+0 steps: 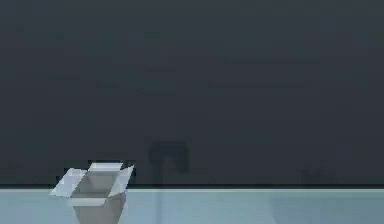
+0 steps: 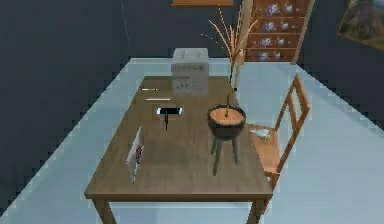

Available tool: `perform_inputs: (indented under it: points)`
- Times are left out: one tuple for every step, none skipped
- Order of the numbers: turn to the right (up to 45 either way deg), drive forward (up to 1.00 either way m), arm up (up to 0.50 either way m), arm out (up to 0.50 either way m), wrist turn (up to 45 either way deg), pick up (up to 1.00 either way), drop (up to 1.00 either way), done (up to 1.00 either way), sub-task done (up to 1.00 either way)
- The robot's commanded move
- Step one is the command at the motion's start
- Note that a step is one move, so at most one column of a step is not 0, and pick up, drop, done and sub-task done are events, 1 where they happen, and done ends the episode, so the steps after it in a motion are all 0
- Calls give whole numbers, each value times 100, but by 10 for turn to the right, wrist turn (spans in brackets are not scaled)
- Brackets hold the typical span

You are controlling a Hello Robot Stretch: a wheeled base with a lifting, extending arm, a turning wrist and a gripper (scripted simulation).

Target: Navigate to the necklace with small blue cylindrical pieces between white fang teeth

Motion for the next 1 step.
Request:
perform_inputs:
  points:
    - [-450,0,0,0,0,0,0,0,0]
